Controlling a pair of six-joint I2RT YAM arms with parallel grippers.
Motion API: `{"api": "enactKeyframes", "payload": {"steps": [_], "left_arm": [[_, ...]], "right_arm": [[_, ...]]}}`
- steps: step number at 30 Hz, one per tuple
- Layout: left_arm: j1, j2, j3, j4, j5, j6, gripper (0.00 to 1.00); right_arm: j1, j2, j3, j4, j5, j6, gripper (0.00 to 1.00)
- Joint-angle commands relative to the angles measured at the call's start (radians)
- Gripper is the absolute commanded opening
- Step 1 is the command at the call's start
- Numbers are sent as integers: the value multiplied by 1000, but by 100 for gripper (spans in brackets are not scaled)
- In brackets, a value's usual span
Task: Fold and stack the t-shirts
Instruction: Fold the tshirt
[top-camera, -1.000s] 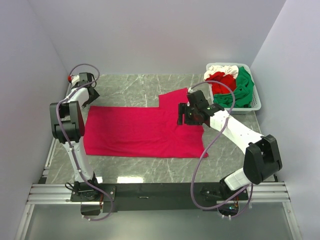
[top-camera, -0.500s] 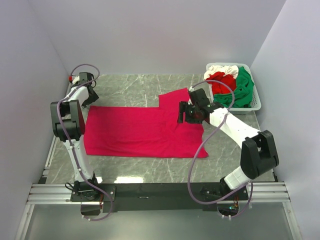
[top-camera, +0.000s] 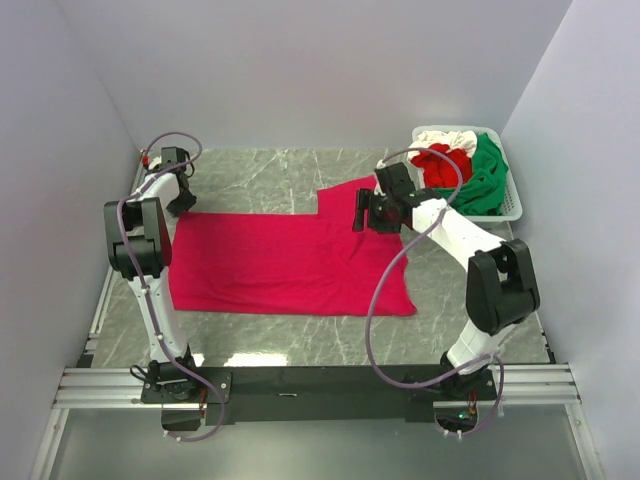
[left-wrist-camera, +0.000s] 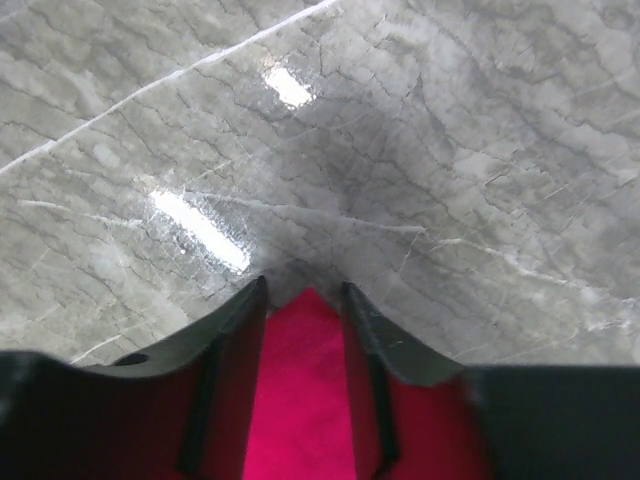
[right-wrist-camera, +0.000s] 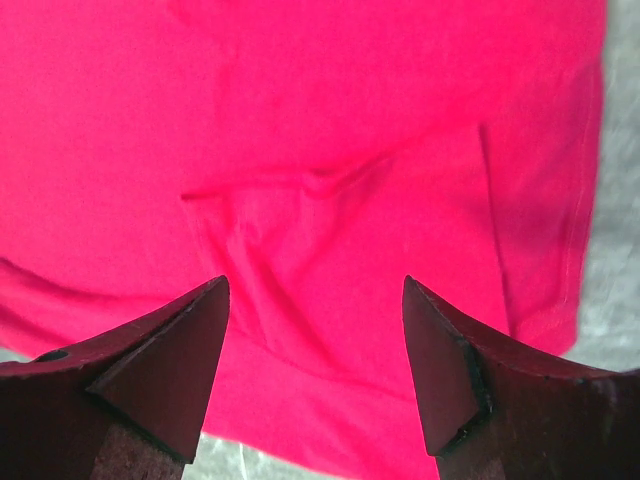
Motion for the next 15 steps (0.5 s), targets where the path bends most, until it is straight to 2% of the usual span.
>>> {"api": "enactKeyframes", "payload": {"steps": [1,4,7,11,15], "left_arm": [[-1,16,33,-16,-3,22,35],[-3,19,36,-17,-4,22,29],[-1,23,41,-17,0,23,11],[-3,19,38,-17,6,26,3],[-1,14,40,-19,11,29,1]], "right_arm": [[-24,51,89,23,3,-25,76],[-44,125,167,3,28,-34,76],[-73,220,284,-24,57,-45,76],[-111,354,498,-66,90,-40,75],[-156,499,649,-99,100,-23,75]]}}
